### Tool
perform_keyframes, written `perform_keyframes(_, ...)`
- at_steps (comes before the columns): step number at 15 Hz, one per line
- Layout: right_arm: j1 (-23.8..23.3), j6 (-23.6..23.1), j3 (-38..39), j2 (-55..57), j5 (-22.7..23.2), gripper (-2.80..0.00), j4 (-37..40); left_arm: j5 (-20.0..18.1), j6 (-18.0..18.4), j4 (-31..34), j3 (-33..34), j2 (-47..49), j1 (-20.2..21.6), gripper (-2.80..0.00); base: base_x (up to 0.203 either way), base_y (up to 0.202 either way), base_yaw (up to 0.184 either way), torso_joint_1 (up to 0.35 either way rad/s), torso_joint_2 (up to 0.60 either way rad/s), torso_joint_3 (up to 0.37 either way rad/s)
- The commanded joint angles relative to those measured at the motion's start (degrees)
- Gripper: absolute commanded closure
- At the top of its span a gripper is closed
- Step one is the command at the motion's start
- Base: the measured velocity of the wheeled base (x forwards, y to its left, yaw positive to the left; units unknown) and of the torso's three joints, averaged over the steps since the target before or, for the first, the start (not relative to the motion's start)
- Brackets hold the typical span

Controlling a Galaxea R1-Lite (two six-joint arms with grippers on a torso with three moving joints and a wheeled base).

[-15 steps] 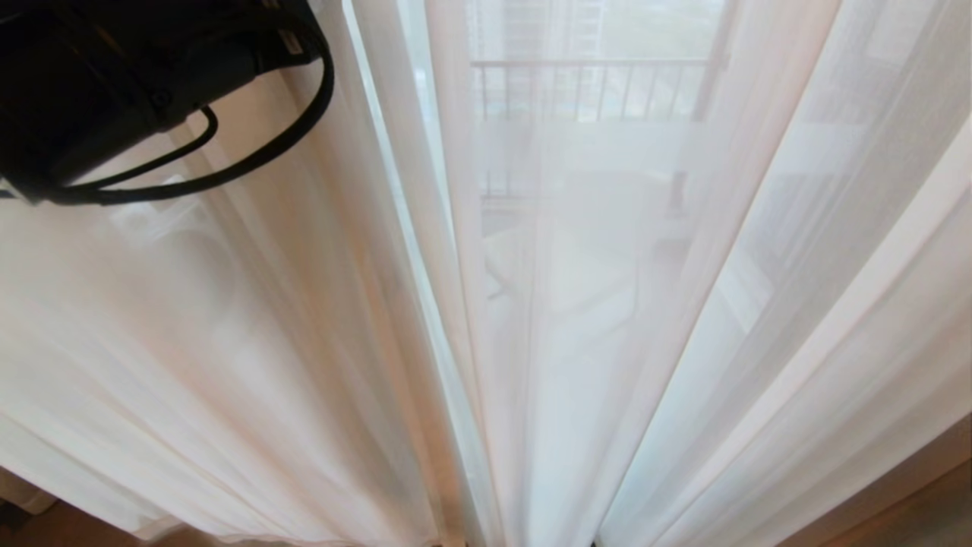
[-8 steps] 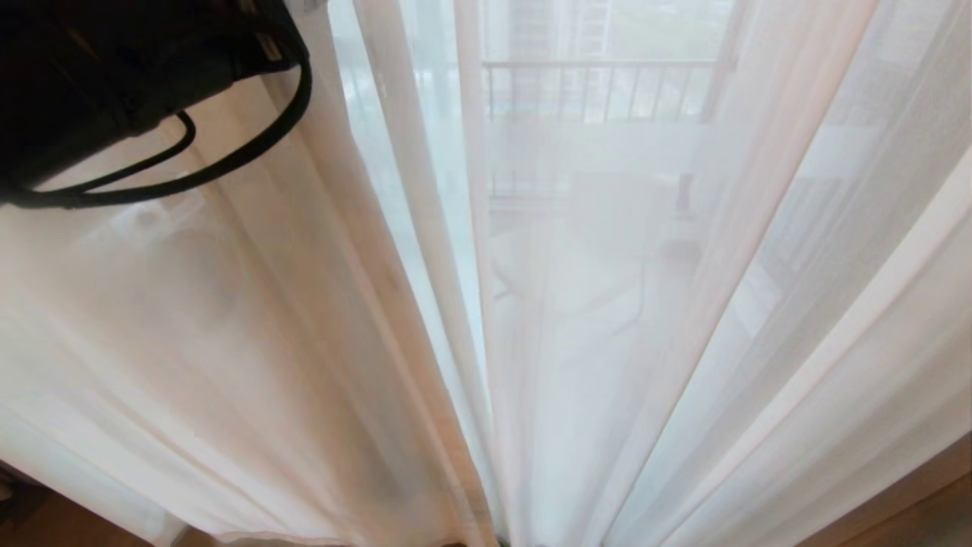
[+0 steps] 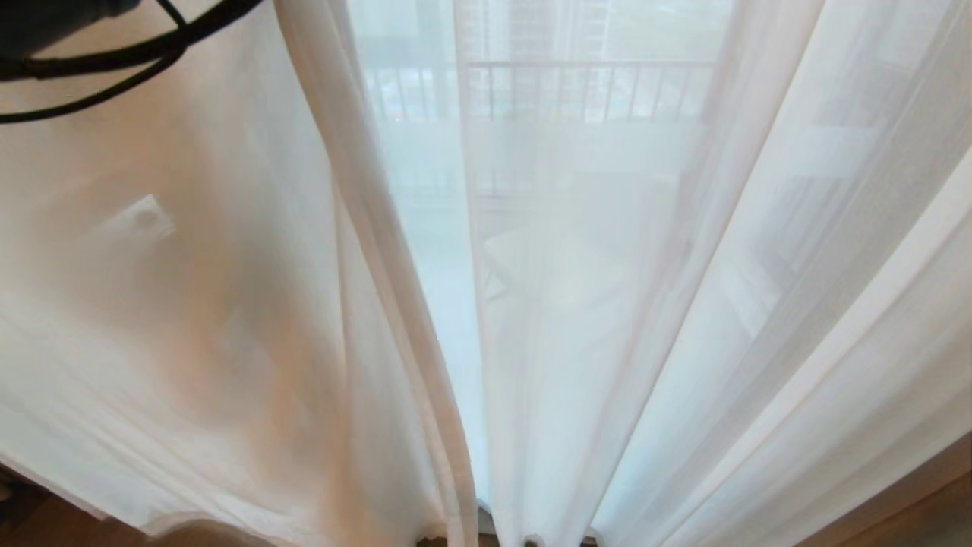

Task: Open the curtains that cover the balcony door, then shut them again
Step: Close the inner curtains on both sides

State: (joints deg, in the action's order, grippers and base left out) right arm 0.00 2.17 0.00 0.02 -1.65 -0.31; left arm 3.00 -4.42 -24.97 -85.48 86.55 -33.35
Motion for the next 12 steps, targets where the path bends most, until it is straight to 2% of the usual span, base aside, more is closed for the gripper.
perform_keyframes(1, 0.0, 0.0, 0.0, 0.0, 0.0, 0.00, 0.0, 0.1, 0.4, 1.7, -8.7, 6.8, -2.5, 0.00, 0.000, 0.000, 0.000, 0.000, 0.00, 0.000)
perform_keyframes(5, 0.0, 0.0, 0.0, 0.0, 0.0, 0.00, 0.0, 0.0, 0.7, 8.9, -26.4, 18.6, -8.8, 0.00, 0.000, 0.000, 0.000, 0.000, 0.00, 0.000)
perform_keyframes(6, 0.0, 0.0, 0.0, 0.0, 0.0, 0.00, 0.0, 0.0, 0.8, 10.3, -28.5, 21.0, -11.4, 0.00, 0.000, 0.000, 0.000, 0.000, 0.00, 0.000)
perform_keyframes(8, 0.0, 0.0, 0.0, 0.0, 0.0, 0.00, 0.0, 0.1, 0.8, 11.1, -29.3, 23.8, -14.9, 0.00, 0.000, 0.000, 0.000, 0.000, 0.00, 0.000)
perform_keyframes(12, 0.0, 0.0, 0.0, 0.0, 0.0, 0.00, 0.0, -0.1, 0.8, 11.1, -29.4, 27.2, -17.4, 0.00, 0.000, 0.000, 0.000, 0.000, 0.00, 0.000)
